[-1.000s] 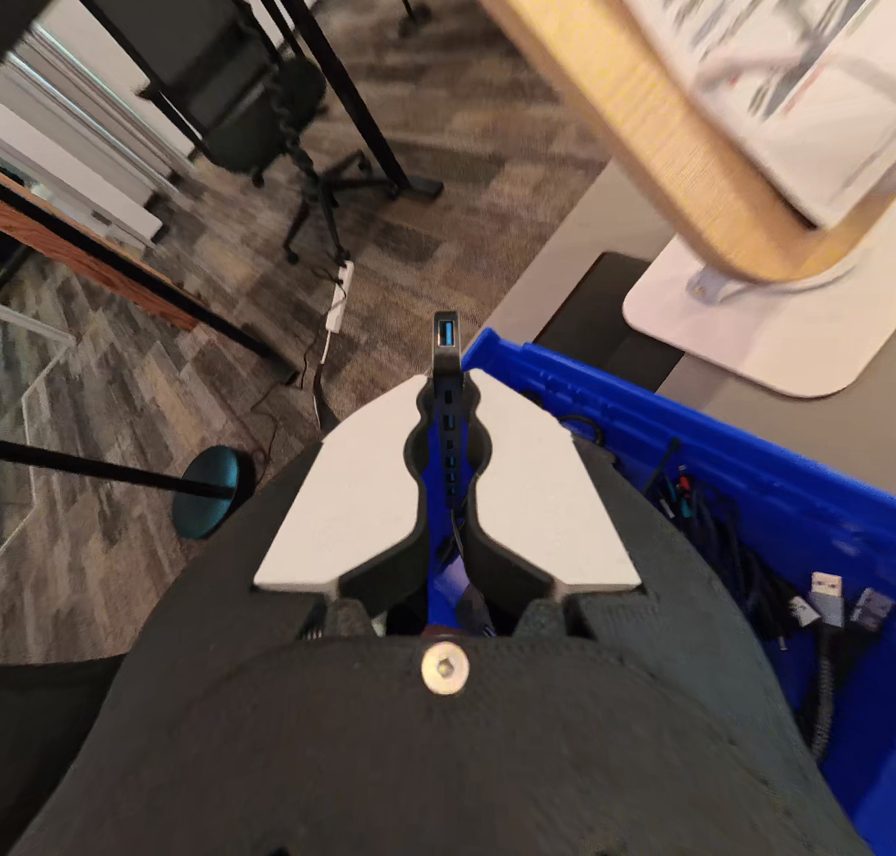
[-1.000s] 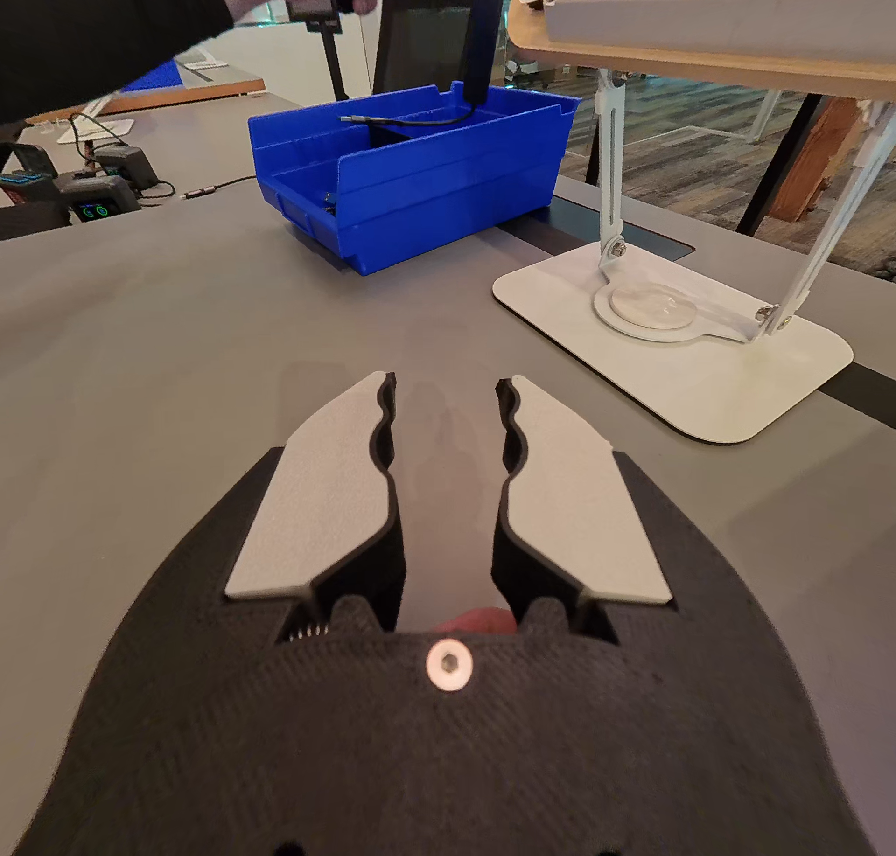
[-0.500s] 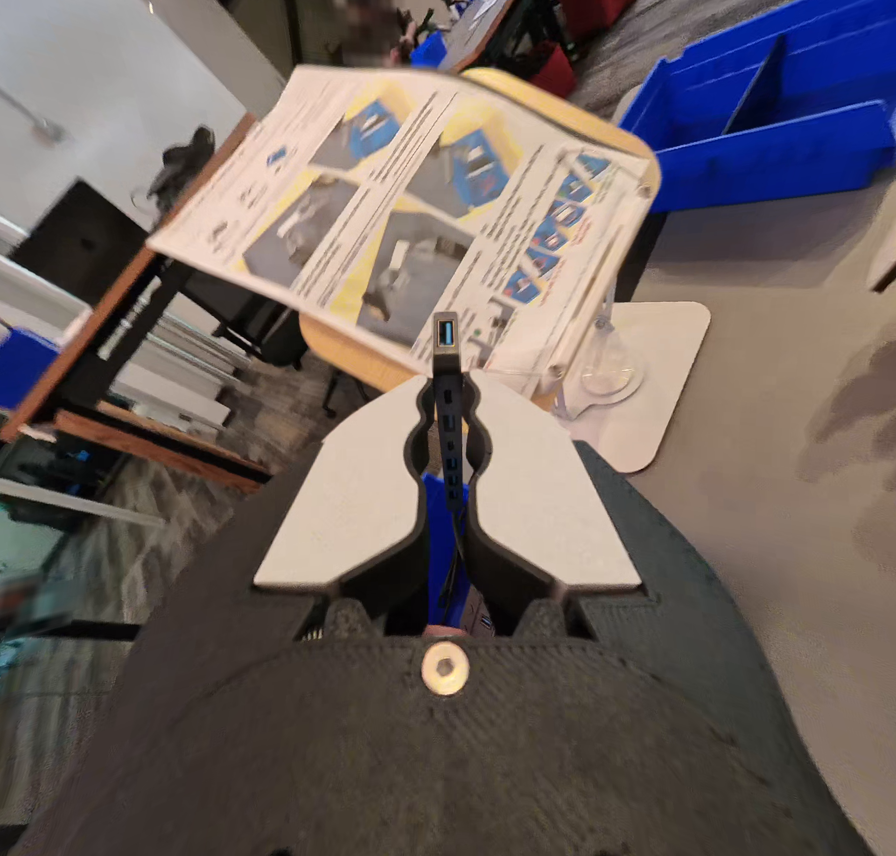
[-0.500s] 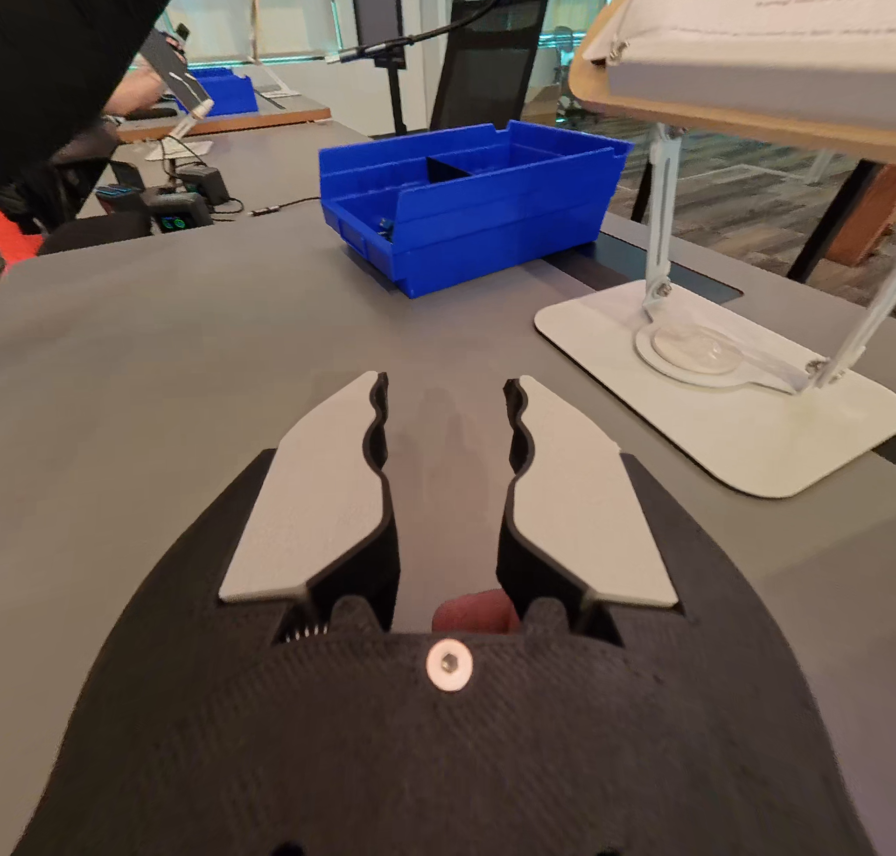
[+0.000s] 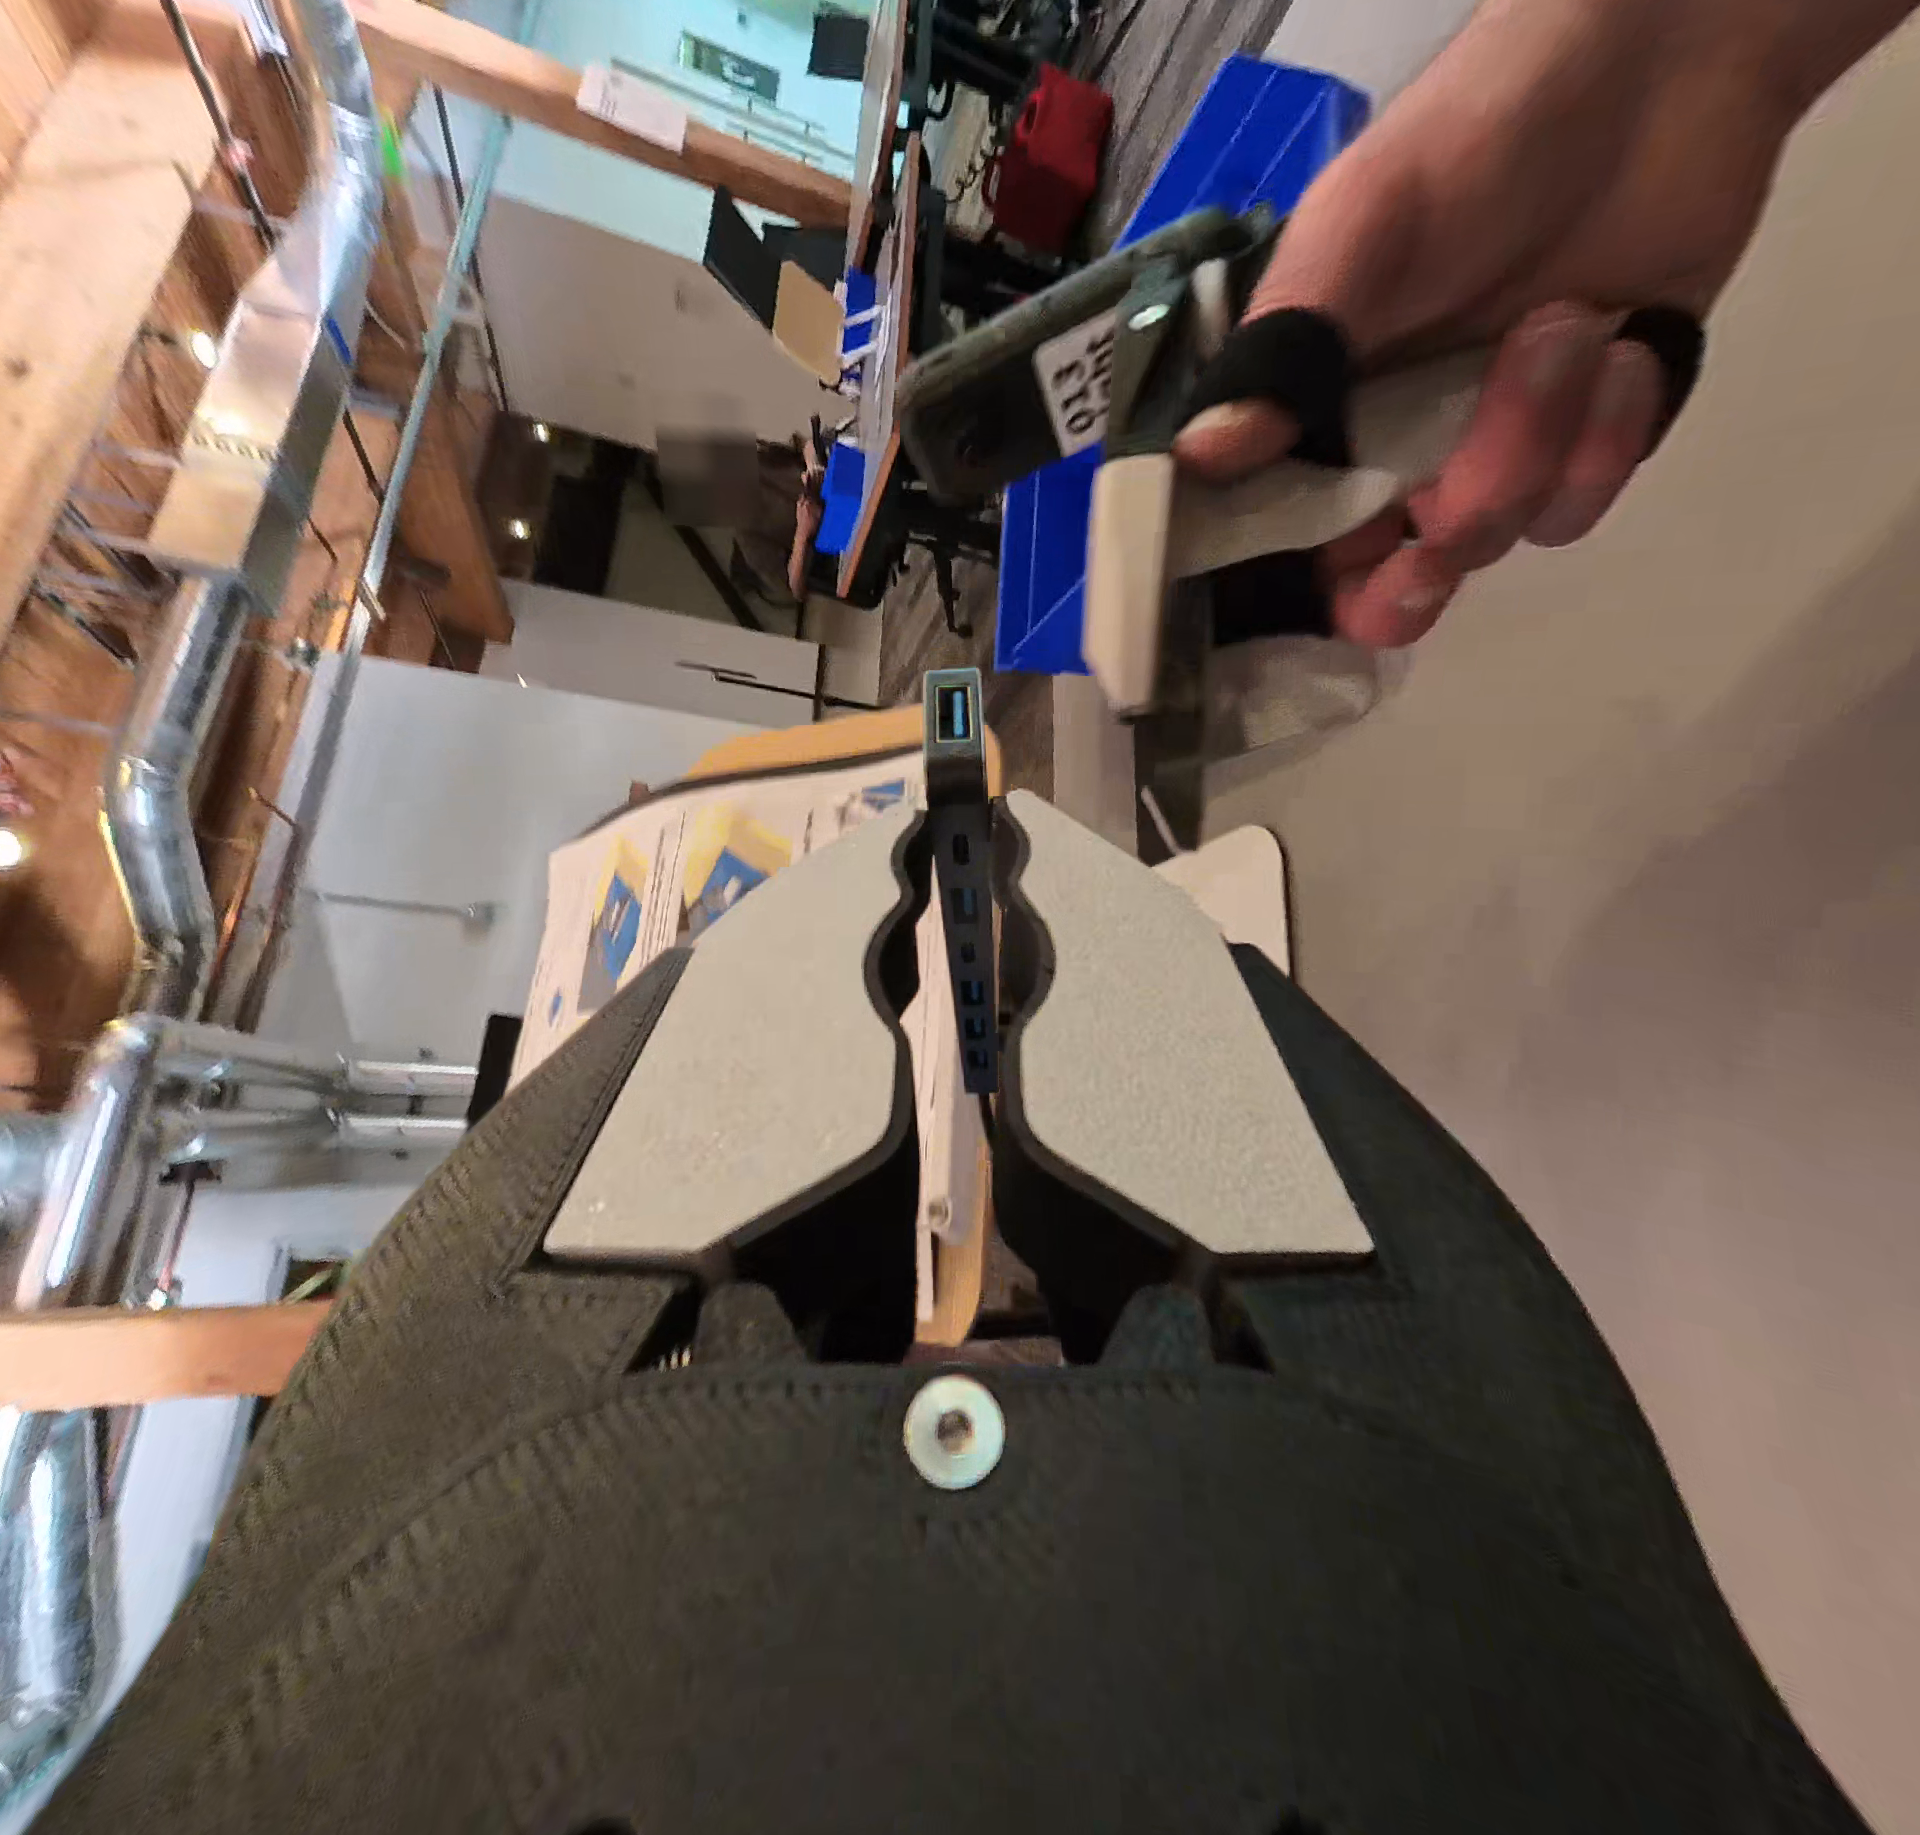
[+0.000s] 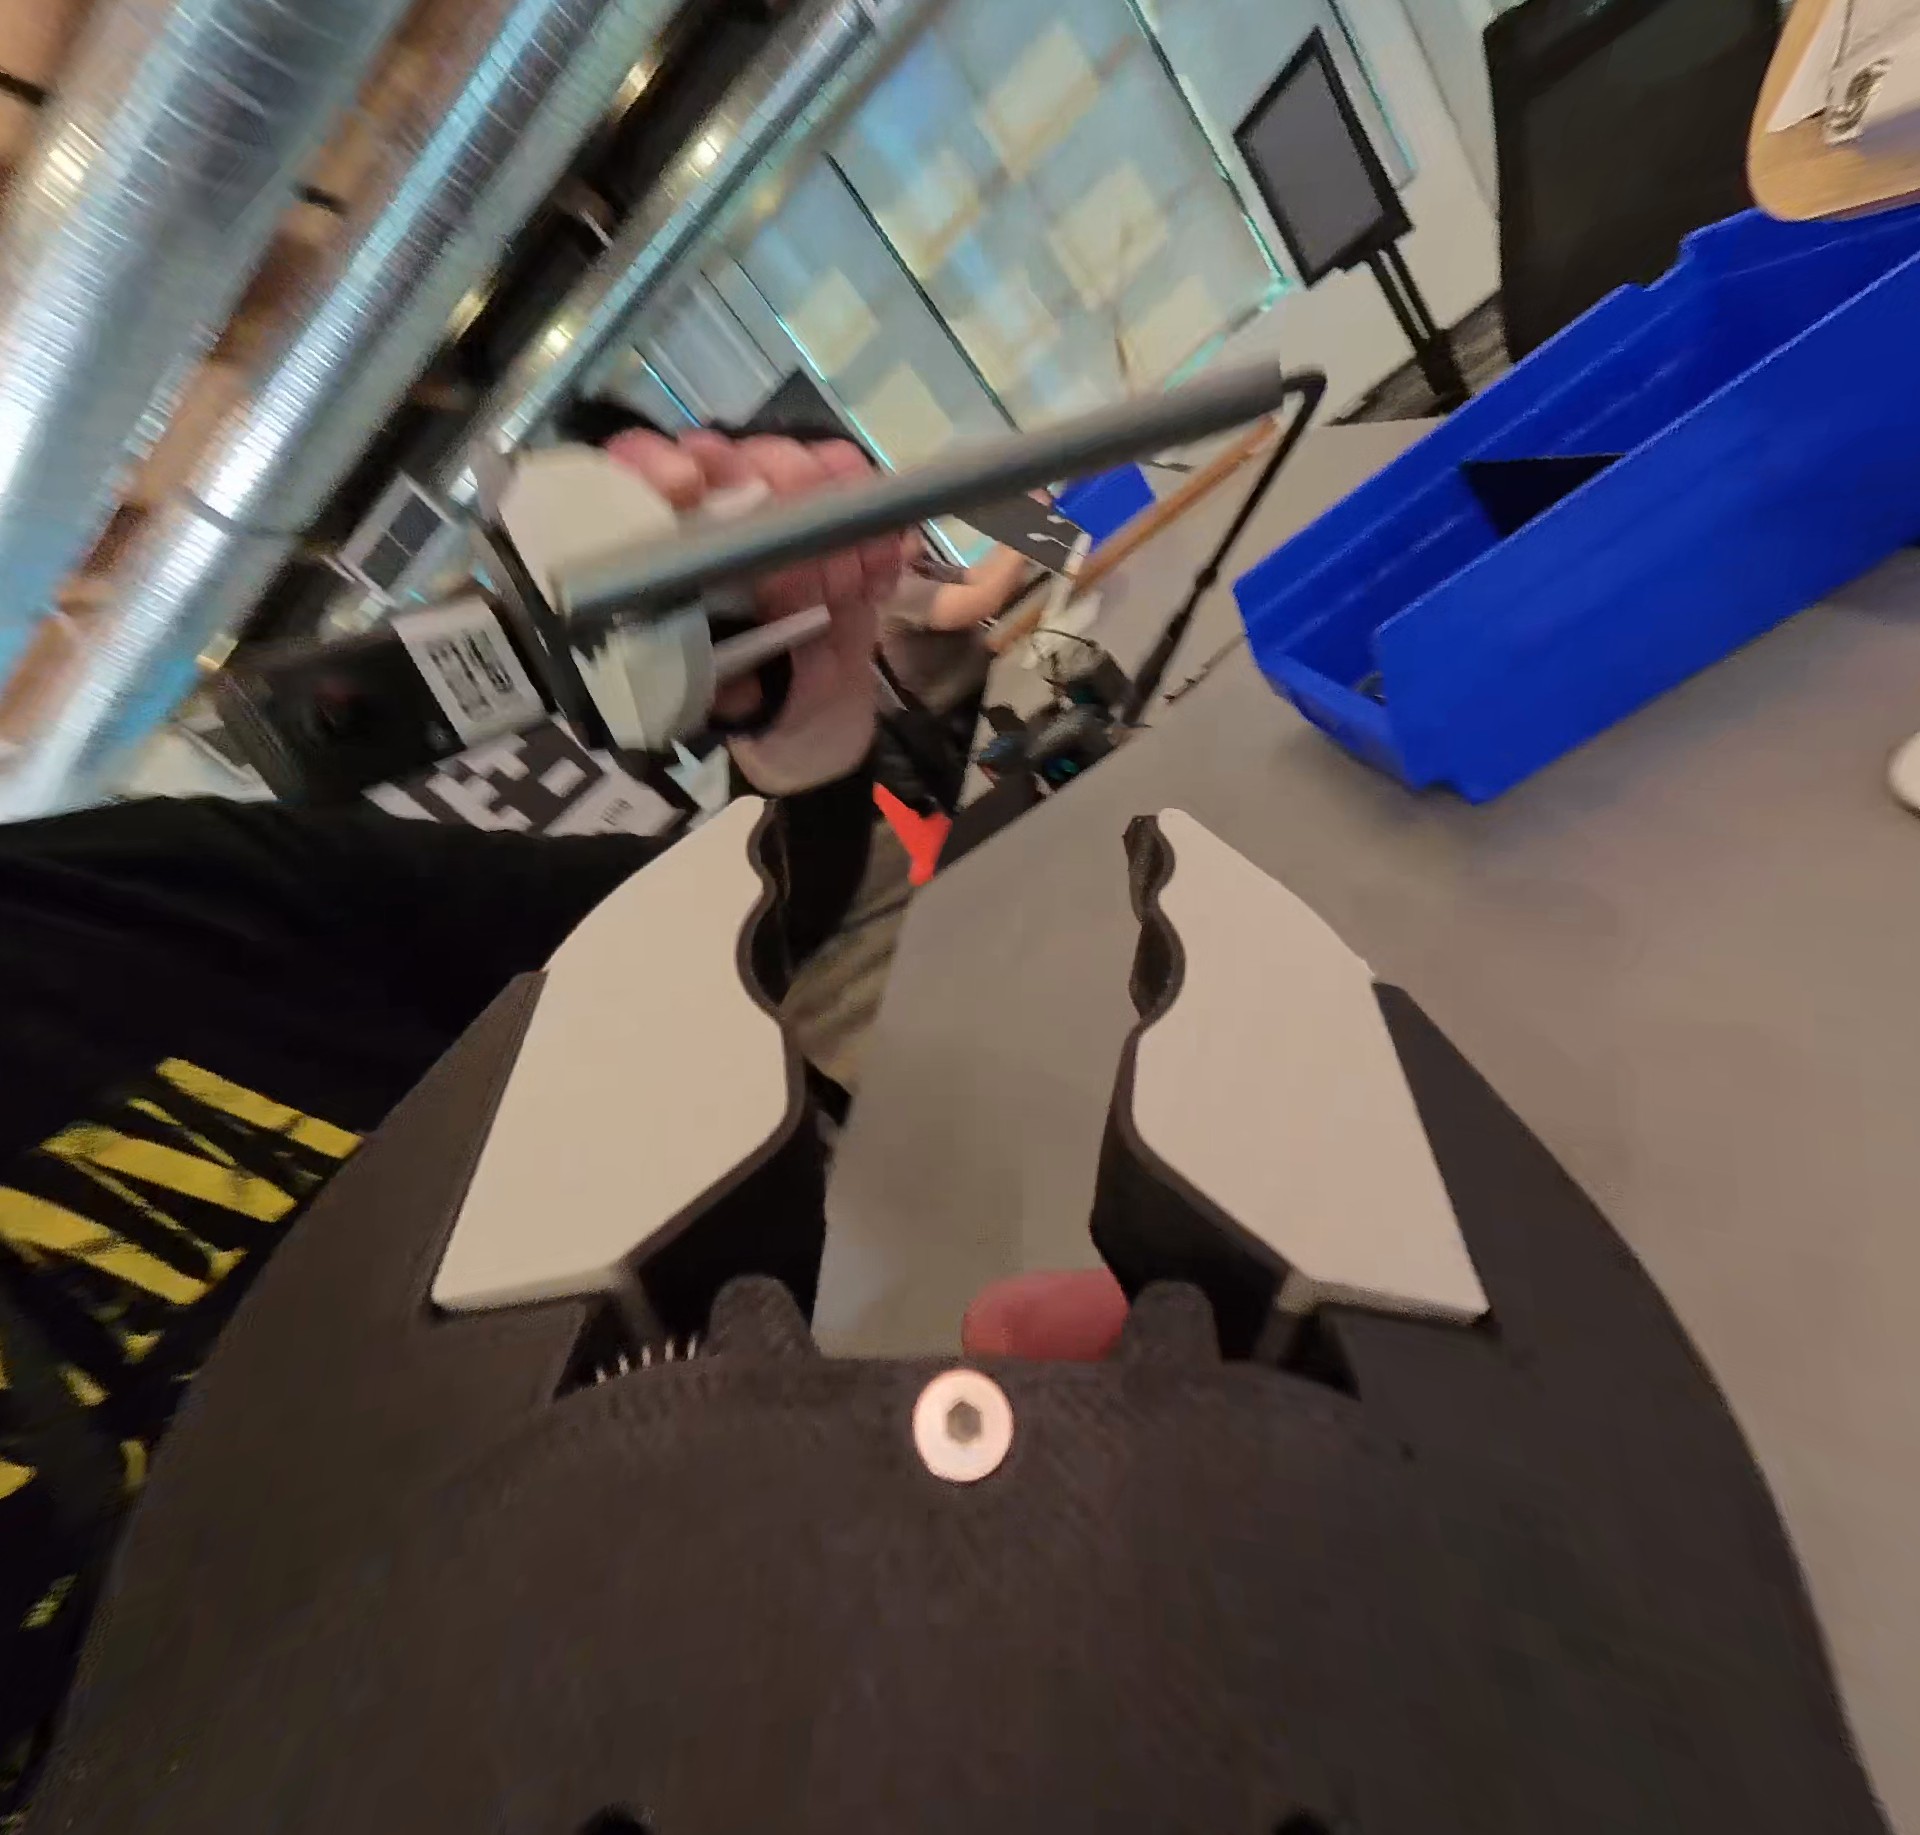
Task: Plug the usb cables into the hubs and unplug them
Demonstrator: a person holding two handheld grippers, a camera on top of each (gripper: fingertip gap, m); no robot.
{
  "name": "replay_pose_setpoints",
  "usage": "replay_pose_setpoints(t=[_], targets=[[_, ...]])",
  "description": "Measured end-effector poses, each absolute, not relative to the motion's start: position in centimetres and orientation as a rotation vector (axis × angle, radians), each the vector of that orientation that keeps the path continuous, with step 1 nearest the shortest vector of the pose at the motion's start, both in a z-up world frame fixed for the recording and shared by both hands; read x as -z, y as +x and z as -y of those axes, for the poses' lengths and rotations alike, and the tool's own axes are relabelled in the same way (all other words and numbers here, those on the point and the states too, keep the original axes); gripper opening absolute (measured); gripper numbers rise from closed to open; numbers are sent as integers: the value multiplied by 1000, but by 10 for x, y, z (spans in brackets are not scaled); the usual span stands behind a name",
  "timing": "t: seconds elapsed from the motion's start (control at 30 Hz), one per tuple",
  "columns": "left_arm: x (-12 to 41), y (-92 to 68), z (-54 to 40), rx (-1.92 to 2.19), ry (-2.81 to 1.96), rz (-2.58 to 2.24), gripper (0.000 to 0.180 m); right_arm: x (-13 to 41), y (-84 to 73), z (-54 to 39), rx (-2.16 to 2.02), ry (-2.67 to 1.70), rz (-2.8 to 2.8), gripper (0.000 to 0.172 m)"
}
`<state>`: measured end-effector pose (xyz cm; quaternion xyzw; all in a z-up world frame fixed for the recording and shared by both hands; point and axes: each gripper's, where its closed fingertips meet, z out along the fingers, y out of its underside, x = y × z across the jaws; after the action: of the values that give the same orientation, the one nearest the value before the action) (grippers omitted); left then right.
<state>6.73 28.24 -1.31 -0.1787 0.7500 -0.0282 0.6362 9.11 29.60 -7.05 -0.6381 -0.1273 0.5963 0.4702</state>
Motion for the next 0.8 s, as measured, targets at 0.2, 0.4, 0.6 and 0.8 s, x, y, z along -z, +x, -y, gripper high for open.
replay_pose_setpoints(t=[0.2, 0.4, 0.6, 0.8], targets=[[49, 75, -249, 11, -265, -1803, 10, 67, 91, -283, -1704, -1482, 246, 61], [80, 73, -232, -64, -135, -1882, 10, 83, 69, -278, -1835, -1532, 268, 47], [98, 70, -231, -91, -120, -1906, 10, 97, 51, -276, -1874, -1555, 310, 27], [115, 67, -238, -63, -217, -1927, 17, 101, 57, -281, -1808, -1528, 309, 19]])
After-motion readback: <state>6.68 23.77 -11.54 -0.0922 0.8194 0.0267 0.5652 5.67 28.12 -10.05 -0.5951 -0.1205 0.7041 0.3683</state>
